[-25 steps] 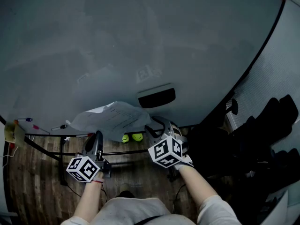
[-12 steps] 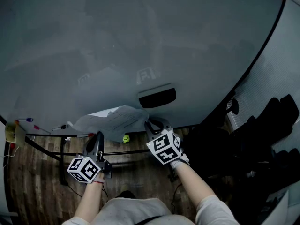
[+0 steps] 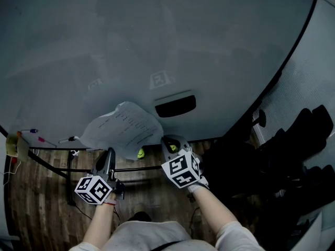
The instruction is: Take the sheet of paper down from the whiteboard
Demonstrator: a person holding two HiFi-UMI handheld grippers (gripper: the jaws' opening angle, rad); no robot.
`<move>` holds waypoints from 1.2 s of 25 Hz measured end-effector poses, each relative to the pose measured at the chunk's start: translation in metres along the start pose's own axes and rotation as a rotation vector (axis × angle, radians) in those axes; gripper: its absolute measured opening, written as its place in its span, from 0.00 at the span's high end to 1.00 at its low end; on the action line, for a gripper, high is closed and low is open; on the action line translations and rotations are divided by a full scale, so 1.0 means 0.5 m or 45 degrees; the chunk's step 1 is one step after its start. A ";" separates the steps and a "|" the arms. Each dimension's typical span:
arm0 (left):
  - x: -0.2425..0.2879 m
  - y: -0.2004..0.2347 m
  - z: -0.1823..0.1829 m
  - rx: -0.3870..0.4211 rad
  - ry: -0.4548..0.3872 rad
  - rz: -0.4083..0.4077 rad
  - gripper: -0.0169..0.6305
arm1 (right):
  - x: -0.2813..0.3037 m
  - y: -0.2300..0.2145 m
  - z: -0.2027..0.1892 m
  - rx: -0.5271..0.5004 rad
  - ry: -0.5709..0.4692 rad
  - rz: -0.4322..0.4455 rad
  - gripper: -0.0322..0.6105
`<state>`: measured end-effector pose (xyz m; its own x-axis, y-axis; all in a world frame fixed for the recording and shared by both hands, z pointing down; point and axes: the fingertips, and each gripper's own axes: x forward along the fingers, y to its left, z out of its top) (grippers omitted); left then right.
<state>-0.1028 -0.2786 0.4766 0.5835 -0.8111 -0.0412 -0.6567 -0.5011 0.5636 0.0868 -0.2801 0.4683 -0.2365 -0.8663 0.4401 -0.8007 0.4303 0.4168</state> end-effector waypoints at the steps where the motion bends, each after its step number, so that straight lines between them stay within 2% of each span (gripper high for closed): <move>1: -0.003 -0.001 -0.002 0.000 0.002 0.001 0.95 | -0.004 0.005 -0.001 -0.003 -0.004 -0.003 0.92; 17: -0.086 -0.068 -0.055 0.021 0.048 0.030 0.95 | -0.138 0.054 -0.028 0.030 -0.056 0.044 0.92; 24: -0.111 -0.086 -0.075 0.047 0.105 0.044 0.95 | -0.178 0.082 -0.036 0.055 -0.058 0.090 0.92; 30: -0.146 -0.118 -0.122 0.055 0.161 0.054 0.95 | -0.238 0.107 -0.074 0.121 -0.066 0.137 0.92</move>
<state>-0.0775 -0.1718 0.4965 0.6085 -0.7887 0.0879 -0.7005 -0.4817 0.5266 0.0924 -0.1446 0.4674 -0.3499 -0.8293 0.4357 -0.8170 0.4977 0.2912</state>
